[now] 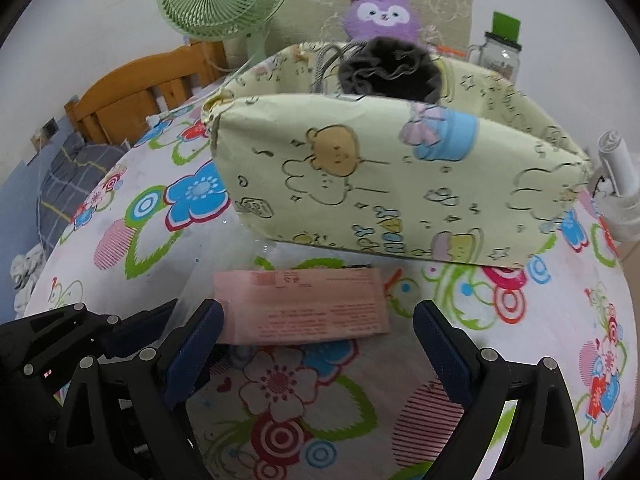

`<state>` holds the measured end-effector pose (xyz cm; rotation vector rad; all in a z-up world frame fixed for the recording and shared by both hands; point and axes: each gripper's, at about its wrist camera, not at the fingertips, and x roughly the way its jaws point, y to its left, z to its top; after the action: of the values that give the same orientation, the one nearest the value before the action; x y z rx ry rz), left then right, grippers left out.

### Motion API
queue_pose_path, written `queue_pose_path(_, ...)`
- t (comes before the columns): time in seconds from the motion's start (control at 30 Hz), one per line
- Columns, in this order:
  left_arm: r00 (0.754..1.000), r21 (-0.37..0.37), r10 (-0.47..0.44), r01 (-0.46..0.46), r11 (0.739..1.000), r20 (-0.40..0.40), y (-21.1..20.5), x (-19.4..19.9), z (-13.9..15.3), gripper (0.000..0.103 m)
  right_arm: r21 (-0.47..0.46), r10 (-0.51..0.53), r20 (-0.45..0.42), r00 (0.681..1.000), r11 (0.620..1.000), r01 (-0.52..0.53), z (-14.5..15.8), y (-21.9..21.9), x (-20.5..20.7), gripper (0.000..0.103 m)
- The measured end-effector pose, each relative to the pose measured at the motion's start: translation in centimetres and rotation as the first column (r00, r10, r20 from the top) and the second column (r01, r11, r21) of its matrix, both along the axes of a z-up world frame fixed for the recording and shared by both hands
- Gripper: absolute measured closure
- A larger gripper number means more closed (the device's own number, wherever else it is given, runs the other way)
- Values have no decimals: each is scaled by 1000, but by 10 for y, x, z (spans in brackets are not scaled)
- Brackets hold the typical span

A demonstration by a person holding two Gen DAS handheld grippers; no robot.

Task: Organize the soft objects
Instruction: 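Grasp the clear straw pack with the left tool while the right tool grasps the pink packet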

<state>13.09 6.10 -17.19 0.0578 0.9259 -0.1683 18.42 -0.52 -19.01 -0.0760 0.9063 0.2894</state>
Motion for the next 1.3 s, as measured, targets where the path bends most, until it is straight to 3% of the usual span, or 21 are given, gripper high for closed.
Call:
queue_pose_path(0.3, 1000, 25, 3, -3, 1000, 4, 0, -4, -1, 76, -12, -8, -26, 1000, 1000, 8, -9, 4, 5, 6)
queue_pose_path(0.57, 999, 107, -30, 26, 994, 38, -12, -16, -2, 76, -31, 3, -44, 999, 999, -5, -13, -2, 0, 8)
queue_pose_path(0.67, 999, 101, -33, 29, 994, 33, -15, -16, -1, 77, -15, 18, -38, 999, 1000, -18, -10, -4, -6, 23)
queue_pose_path(0.73, 999, 108, -35, 31, 994, 37, -18, -17, -1, 77, -11, 22, -37, 999, 1000, -22, -8, -6, -11, 45)
queue_pose_path(0.8, 999, 94, -42, 39, 995, 33, -19, -17, -2, 77, -3, 26, -34, 999, 1000, -26, -7, -9, -13, 50)
queue_pose_path(0.93, 998, 59, -64, 63, 996, 23, -25, -20, -2, 77, 5, 44, -38, 998, 999, -44, -5, -14, -21, 76)
queue_pose_path(1.0, 998, 52, -60, 59, 997, 20, -26, -21, -1, 77, 10, 49, -40, 998, 999, -49, -4, -18, -25, 83)
queue_pose_path(1.3, 998, 69, -54, 52, 996, 38, -23, -20, 7, 77, 46, -38, -70, 997, 998, 42, 1, -28, -24, 82)
